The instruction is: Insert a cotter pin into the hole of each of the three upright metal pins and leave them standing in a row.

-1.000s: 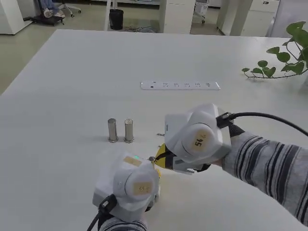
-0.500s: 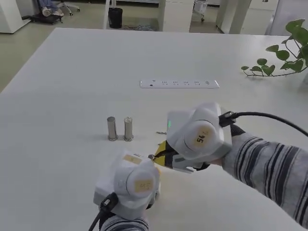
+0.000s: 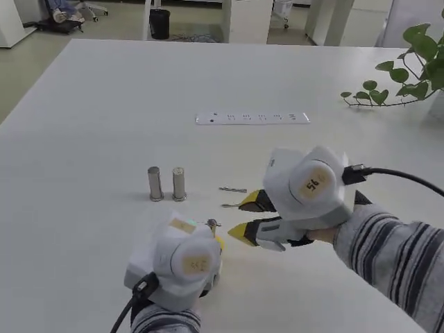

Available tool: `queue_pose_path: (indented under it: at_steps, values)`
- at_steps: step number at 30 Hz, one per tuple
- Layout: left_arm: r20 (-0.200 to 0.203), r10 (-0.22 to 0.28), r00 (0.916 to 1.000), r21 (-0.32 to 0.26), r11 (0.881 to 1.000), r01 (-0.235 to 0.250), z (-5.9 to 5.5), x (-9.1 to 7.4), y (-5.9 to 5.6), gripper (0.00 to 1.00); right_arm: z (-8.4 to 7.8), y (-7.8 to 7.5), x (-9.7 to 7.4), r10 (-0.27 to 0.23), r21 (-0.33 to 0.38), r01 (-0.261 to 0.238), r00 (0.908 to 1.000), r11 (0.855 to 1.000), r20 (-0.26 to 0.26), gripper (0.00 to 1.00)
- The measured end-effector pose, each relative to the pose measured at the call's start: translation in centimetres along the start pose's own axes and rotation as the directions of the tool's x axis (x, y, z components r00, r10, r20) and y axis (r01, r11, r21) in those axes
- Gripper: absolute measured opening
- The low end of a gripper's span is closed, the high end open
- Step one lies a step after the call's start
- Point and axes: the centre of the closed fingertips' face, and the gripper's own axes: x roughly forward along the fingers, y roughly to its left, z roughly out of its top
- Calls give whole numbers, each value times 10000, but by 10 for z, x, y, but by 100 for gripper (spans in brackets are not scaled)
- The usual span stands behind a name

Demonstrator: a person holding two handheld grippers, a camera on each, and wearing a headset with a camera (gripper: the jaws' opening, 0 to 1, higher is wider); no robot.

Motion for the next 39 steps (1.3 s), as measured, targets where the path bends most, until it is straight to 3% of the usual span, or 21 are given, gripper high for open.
queue_pose_path:
  at_steps: [5,12,24,30,39]
  values:
    - [-41,121,9999,-187,9998,-122,2,-1,16,5,-5,-1,-5,4,938,-44,9991,9956,418,26]
    - [-118,558,9984,-544,9969,-564,2,-2,46,5,-19,3,-6,47,1818,-109,9994,9833,345,24]
    - [-236,1102,9936,-648,9916,-1115,0,-2,87,5,-13,3,-6,-258,2136,99,9971,9769,717,23]
    - [-277,1103,9935,-802,9904,-1122,-4,-2,97,5,-13,2,-6,-358,2355,166,9963,9717,776,23]
    - [-247,953,9951,-772,9923,-969,-4,-2,97,5,-19,5,-6,-342,2679,136,9968,9633,724,21]
